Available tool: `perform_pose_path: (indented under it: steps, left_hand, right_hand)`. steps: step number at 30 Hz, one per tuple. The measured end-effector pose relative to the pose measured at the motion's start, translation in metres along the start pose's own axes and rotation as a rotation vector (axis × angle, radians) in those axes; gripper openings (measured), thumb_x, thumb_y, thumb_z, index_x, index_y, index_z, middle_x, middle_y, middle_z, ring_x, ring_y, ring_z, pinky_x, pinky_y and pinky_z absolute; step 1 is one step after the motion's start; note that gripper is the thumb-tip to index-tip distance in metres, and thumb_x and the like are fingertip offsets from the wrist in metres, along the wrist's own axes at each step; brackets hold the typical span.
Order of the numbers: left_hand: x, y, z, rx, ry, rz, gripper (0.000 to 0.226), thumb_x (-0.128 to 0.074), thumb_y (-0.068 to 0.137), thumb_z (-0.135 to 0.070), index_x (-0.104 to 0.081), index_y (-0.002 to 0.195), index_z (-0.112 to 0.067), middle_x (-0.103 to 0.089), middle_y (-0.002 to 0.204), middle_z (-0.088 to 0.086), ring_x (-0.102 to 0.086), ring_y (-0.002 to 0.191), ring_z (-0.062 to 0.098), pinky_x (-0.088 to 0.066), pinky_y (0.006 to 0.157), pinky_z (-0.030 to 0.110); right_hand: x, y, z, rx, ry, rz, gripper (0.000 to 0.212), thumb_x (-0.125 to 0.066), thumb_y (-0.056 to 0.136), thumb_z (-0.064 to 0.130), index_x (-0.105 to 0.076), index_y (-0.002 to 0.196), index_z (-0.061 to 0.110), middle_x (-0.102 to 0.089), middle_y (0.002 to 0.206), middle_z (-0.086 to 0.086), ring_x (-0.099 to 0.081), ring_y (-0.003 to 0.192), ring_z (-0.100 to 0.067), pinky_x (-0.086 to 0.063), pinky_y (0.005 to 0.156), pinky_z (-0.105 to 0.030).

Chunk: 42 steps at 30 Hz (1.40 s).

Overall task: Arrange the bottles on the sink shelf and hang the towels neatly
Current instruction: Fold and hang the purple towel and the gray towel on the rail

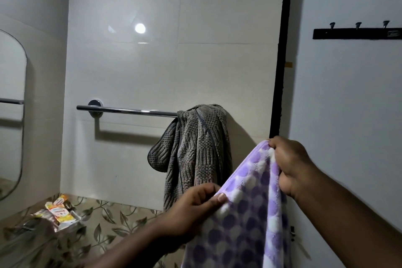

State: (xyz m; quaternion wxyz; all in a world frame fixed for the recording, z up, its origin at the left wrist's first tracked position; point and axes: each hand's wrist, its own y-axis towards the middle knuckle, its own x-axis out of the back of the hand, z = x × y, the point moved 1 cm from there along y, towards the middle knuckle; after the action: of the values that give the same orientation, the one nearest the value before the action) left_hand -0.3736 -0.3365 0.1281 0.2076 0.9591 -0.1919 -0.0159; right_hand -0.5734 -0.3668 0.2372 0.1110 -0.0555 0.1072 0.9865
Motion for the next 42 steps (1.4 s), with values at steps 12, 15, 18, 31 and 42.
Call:
perform_pose_path:
  steps: [12, 15, 18, 31, 42]
  left_hand:
    - [0.006, 0.036, -0.035, -0.263, 0.491, -0.323, 0.026, -0.069, 0.089, -0.035, -0.061, 0.074, -0.016, -0.053, 0.062, -0.007, -0.041, 0.061, 0.009, -0.030, 0.056, 0.032]
    - [-0.002, 0.034, -0.033, -0.261, 0.225, -0.339, 0.027, -0.079, 0.088, -0.033, -0.059, 0.083, -0.014, -0.051, 0.066, 0.008, -0.037, 0.064, 0.019, -0.025, 0.053, 0.033]
    - [-0.004, 0.029, -0.025, -0.225, 0.129, -0.273, 0.032, -0.077, 0.089, -0.033, -0.056, 0.088, -0.008, -0.050, 0.074, 0.014, -0.035, 0.072, 0.026, -0.023, 0.055, 0.034]
    - [0.006, 0.017, -0.036, -0.250, 0.327, -0.337, 0.029, -0.075, 0.086, -0.032, -0.059, 0.086, -0.008, -0.061, 0.072, 0.000, -0.051, 0.069, 0.011, -0.041, 0.062, 0.029]
    - [0.014, 0.017, -0.034, -0.309, 0.387, -0.285, 0.031, -0.072, 0.085, -0.039, -0.069, 0.090, -0.008, -0.078, 0.093, 0.006, -0.073, 0.097, 0.018, -0.060, 0.088, 0.045]
  right_hand:
    - [-0.016, -0.030, -0.019, 0.604, -0.841, 0.578, 0.052, -0.068, 0.074, 0.072, -0.067, 0.108, 0.032, -0.077, 0.092, 0.010, -0.072, 0.084, -0.005, -0.059, 0.079, -0.035]
    - [-0.006, -0.023, -0.011, 0.679, -0.856, 0.515, 0.038, -0.065, 0.087, 0.059, -0.070, 0.085, 0.022, -0.071, 0.072, 0.001, -0.062, 0.063, -0.006, -0.053, 0.066, -0.030]
    - [-0.007, -0.023, -0.018, 0.687, -0.770, 0.475, 0.036, -0.062, 0.094, 0.046, -0.061, 0.072, 0.018, -0.064, 0.072, -0.004, -0.055, 0.065, -0.009, -0.049, 0.068, -0.035]
    - [-0.015, -0.027, -0.017, 0.465, -0.520, 0.625, 0.028, -0.082, 0.081, 0.038, -0.076, 0.091, 0.013, -0.077, 0.077, -0.012, -0.064, 0.065, -0.014, -0.053, 0.061, -0.029]
    - [-0.021, -0.029, -0.020, 0.536, -0.530, 0.810, 0.057, -0.080, 0.084, 0.014, -0.062, 0.136, 0.031, -0.071, 0.128, 0.001, -0.071, 0.109, -0.009, -0.060, 0.092, -0.035]
